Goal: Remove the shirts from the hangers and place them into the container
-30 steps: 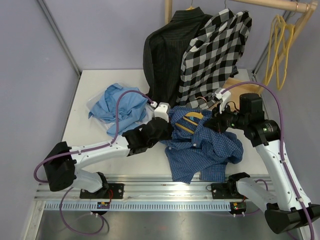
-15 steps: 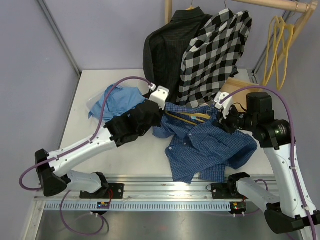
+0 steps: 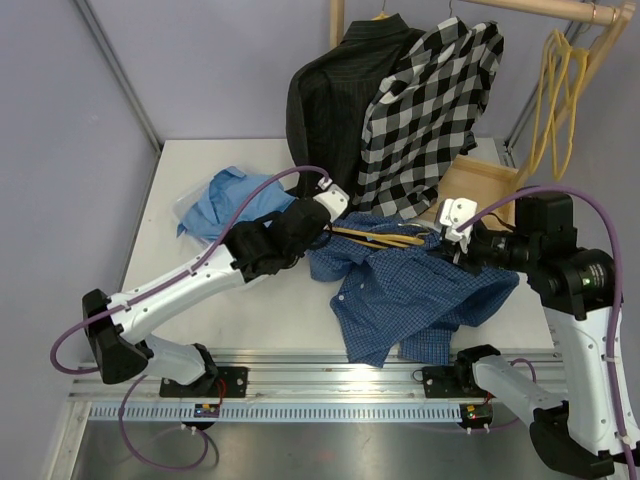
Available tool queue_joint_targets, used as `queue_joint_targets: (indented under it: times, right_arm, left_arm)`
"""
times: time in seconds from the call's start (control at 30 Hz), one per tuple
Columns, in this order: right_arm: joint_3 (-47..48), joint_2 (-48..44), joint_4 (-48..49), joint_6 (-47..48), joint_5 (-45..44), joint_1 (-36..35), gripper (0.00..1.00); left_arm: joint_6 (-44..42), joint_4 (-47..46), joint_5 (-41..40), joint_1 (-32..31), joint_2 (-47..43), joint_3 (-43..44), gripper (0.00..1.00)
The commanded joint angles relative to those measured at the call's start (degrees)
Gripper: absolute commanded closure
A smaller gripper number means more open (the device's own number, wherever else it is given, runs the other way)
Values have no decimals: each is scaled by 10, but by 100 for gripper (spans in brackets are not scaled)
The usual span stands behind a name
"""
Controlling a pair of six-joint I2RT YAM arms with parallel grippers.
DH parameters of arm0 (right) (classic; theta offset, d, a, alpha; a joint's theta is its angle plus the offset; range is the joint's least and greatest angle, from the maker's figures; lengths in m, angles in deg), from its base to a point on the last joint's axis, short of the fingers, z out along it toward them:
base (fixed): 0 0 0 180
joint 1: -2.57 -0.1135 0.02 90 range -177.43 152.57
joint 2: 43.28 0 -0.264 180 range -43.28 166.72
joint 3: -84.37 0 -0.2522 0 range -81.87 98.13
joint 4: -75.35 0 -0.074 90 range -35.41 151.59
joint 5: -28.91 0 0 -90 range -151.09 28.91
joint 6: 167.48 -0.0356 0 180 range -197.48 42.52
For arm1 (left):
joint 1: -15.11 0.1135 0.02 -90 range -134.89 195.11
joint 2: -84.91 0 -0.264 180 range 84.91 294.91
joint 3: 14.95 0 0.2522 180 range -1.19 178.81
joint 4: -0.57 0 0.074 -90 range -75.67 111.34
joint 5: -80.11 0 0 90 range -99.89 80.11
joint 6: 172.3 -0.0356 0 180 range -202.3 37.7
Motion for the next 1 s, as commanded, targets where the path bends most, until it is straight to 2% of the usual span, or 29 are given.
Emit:
queue_joint_targets:
  times: [0.0, 0.2, 0.37, 0.47, 0.5, 0.53, 0.67, 0.8, 0.97]
  right_arm:
    - [35, -2, 8, 4, 40, 4, 100]
    - [35, -4, 32, -22, 24, 4, 100]
    - [21, -9, 61, -69, 20, 4, 100]
    - [8, -8, 88, -101, 13, 4, 100]
    - [6, -8, 98, -107, 11, 3, 100]
    - [3, -6, 102, -113, 12, 3, 100]
    - [-7, -3, 117, -139, 18, 4, 100]
    - [-17, 0, 137, -167, 33, 4, 100]
    - [-37, 2, 157, -209, 84, 8, 100]
  left_arm:
    - [-20, -6, -35, 10, -15, -14, 100]
    - [-18, -28, -19, 31, -46, -43, 100]
    - [11, -42, 52, 60, -82, -68, 98]
    - [40, -54, 117, 95, -114, -82, 69]
    - [40, -67, 135, 102, -134, -96, 56]
    - [67, -73, 168, 109, -144, -101, 39]
    - [87, -95, 233, 134, -183, -129, 15]
    - [77, -118, 276, 142, -216, -150, 2]
    - [46, -139, 330, 144, -254, -170, 1]
